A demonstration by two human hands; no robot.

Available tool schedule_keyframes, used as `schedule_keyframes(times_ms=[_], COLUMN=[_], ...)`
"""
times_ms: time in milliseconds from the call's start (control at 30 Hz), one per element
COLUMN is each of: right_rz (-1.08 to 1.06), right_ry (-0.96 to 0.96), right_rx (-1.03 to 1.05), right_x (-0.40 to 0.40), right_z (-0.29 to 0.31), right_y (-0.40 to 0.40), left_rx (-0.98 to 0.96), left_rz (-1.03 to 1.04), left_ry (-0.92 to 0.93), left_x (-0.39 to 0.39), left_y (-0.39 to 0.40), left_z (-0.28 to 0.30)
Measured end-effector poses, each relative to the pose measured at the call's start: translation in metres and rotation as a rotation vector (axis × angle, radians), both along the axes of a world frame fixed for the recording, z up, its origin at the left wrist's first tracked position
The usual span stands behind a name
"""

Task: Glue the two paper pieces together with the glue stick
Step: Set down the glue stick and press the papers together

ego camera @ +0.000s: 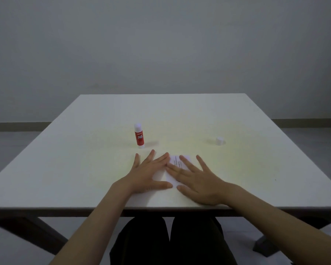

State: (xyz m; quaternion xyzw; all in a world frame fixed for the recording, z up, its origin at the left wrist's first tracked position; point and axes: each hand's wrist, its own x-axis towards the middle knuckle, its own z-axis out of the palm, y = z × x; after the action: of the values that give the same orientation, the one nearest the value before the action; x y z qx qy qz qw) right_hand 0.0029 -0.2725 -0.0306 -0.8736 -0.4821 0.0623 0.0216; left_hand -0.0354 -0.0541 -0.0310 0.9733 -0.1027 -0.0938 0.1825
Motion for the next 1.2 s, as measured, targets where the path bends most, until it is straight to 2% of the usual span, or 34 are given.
schedule_keyframes(times_ms=[133,300,467,633,800,1100,1200], right_rz=[-0.229,0.035,-0.210,0.007,-0.211,-0.246,-0.251], right_ry=[0.000,0.056,0.007,0.024,0.028,0.001,0.005], right_rx=[-0.043,-0.008,-0.058,-0.041,-0.020,0.074,0.078], right_x=[0.015,-0.026,0.003,-0.028,0.002,-0.001,-0.004], right_z=[0.016,-0.001,0.020,0.008,0.014,-0.003,-0.002], right_y=[-0.012,-0.010,-0.024,-0.025,-0.033,-0.031,-0.032], left_rx=[0.004,0.006,0.002,0.008,0.005,0.003,-0.167], left_rz=[0.007,0.001,0.005,0.001,0.007,0.044,0.086], left_ry=[0.022,0.024,0.038,0.036,0.054,-0.005,-0.012], left_x=[-0.001,0.000,-0.001,-0.001,-0.004,-0.005,-0.008], left_y=[-0.001,0.000,-0.001,-0.001,-0.004,-0.004,-0.002], left_z=[0.003,0.002,0.003,0.005,0.011,0.006,0.008])
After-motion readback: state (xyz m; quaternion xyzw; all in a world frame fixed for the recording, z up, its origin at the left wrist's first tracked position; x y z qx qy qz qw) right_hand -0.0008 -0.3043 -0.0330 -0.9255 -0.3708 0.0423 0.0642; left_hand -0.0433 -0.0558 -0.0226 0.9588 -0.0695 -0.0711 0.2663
